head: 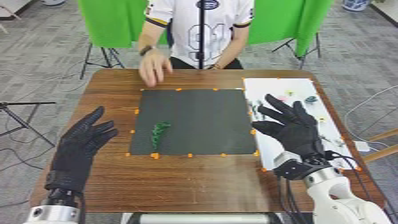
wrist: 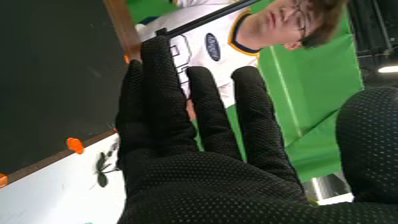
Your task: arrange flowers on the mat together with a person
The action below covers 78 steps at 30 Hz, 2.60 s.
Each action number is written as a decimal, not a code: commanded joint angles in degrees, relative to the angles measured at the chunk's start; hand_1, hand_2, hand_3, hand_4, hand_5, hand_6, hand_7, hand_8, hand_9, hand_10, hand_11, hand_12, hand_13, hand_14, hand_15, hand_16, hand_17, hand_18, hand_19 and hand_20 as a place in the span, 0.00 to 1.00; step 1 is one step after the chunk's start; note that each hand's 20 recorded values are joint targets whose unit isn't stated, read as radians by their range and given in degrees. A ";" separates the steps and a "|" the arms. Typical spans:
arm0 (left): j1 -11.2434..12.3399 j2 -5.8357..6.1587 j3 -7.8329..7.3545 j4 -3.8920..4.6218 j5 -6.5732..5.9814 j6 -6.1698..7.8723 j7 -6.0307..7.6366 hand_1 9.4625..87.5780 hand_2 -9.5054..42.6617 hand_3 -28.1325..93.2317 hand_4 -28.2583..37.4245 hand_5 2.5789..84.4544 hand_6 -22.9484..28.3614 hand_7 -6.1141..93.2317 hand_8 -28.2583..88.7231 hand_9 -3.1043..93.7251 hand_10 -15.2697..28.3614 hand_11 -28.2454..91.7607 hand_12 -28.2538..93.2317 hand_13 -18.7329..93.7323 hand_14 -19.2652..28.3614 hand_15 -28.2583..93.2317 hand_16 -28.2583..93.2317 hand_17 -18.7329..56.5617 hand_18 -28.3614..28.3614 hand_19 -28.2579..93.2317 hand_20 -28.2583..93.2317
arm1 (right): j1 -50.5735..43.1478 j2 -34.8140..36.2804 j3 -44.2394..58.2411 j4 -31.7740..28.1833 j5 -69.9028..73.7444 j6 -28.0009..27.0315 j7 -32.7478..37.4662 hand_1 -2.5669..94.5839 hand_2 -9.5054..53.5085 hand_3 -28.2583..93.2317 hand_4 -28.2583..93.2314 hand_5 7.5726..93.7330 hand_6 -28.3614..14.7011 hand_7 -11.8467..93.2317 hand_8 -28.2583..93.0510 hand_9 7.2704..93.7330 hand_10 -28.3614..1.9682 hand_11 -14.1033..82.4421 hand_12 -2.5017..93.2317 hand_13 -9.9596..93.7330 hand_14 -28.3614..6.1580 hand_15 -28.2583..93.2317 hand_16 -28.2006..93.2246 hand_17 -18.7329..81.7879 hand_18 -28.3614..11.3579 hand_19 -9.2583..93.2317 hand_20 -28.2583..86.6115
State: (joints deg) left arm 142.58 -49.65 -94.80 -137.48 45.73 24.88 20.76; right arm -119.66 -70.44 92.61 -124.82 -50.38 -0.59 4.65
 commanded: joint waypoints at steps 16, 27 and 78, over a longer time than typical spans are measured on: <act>0.64 -0.54 -0.59 0.00 0.54 -0.12 -0.97 0.15 0.28 0.88 0.00 0.38 0.57 0.21 0.15 0.38 0.80 0.44 0.31 0.37 0.96 0.65 0.15 0.11 0.88 0.62 0.30 | 4.30 14.10 -5.60 -7.35 -61.30 19.24 35.86 0.30 0.20 0.82 0.04 0.51 0.55 0.26 0.14 0.57 0.32 0.43 0.19 0.63 0.33 0.74 0.30 0.39 0.16 0.78 0.35; 1.32 0.70 -0.53 -0.25 -0.23 1.10 0.82 0.15 0.28 0.88 0.00 0.38 0.57 0.21 0.15 0.38 0.80 0.45 0.31 0.37 0.96 0.65 0.15 0.11 0.88 0.62 0.31 | 9.32 18.85 -10.40 -2.85 -87.07 9.25 53.60 0.38 0.13 0.81 0.06 0.56 0.50 0.26 0.14 0.64 0.28 0.45 0.19 0.72 0.37 0.75 0.31 0.49 0.12 0.90 0.20; 2.57 -0.12 -2.94 -1.12 -0.32 1.32 0.42 0.15 0.28 0.88 0.00 0.38 0.57 0.22 0.15 0.39 0.80 0.45 0.31 0.37 0.96 0.65 0.15 0.11 0.88 0.62 0.31 | 21.15 21.57 -14.52 15.73 -81.05 -15.78 59.54 0.67 0.03 0.69 0.03 0.89 0.56 0.22 0.28 0.92 0.49 0.34 0.26 0.86 0.60 0.72 0.34 0.57 0.21 1.00 0.15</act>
State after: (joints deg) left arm 144.24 -50.18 -97.62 -138.47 45.94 25.40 20.85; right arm -97.81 -49.22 79.14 -110.15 -130.59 -16.58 63.98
